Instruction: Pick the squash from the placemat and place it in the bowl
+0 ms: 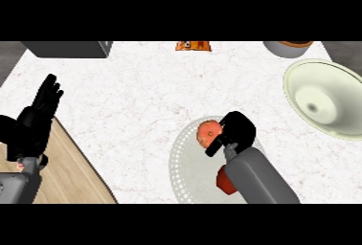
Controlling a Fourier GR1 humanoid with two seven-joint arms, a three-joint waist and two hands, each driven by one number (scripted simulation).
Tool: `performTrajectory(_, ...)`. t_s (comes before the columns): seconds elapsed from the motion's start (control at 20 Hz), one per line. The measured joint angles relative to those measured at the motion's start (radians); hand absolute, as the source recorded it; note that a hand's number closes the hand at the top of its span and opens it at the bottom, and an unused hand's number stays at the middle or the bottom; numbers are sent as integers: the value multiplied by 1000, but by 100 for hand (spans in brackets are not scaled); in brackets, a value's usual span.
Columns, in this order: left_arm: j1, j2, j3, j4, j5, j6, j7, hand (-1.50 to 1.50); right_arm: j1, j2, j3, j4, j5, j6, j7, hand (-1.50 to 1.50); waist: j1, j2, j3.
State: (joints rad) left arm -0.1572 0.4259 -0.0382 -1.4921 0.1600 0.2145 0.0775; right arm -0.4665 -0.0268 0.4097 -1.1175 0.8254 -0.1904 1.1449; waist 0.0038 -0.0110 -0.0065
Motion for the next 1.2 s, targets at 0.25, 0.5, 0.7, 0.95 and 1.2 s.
performTrajectory(0.25,-15,-18,-13,-11,-13,-3,14,0,-193,-86,-110,189,-44,64,-162,150,19,15,5)
performTrajectory(0.5,-15,-14,9,0,-10,-22,8,0,-378,-132,-141,315,-6,112,-204,150,19,16,6)
performTrajectory(0.7,-3,-22,10,0,-17,-19,10,0,-475,-171,-116,280,88,115,-146,150,8,10,6)
performTrajectory(0.95,3,-14,20,-17,-20,-17,34,0,-559,-233,-127,178,189,98,-98,150,-5,3,6)
performTrajectory(1.2,12,-20,34,-16,-20,-26,28,0,-546,-294,-180,58,237,104,-79,150,-12,4,6)
